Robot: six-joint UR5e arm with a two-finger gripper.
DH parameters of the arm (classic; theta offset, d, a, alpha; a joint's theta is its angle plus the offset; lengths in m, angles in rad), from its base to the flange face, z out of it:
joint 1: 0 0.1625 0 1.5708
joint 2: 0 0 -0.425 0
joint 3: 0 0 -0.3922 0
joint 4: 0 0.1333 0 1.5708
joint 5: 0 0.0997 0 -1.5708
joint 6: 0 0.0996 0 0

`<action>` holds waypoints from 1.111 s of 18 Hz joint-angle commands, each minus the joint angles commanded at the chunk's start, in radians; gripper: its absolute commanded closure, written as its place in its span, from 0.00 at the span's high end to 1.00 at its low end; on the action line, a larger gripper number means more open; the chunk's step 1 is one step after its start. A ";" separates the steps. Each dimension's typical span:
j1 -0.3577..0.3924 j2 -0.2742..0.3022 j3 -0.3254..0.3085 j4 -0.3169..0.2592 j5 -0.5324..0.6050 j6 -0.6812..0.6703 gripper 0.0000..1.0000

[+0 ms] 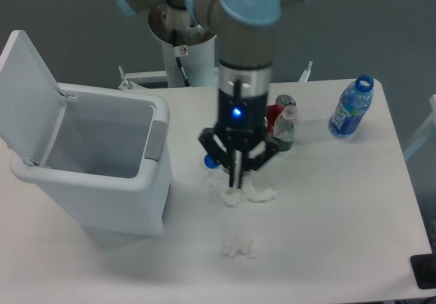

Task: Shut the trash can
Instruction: 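Move the gripper from the bottles toward the trash can lid, then raise the gripper behind the upright lid and hook its back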

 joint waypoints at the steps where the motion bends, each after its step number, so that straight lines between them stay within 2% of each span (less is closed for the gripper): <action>1: -0.020 0.023 -0.005 0.000 -0.011 -0.014 0.00; 5: -0.087 0.103 -0.011 0.000 -0.023 -0.084 0.00; 15: -0.290 0.174 0.003 0.008 -0.037 -0.063 0.00; 20: -0.316 0.203 0.012 0.008 -0.069 -0.031 0.00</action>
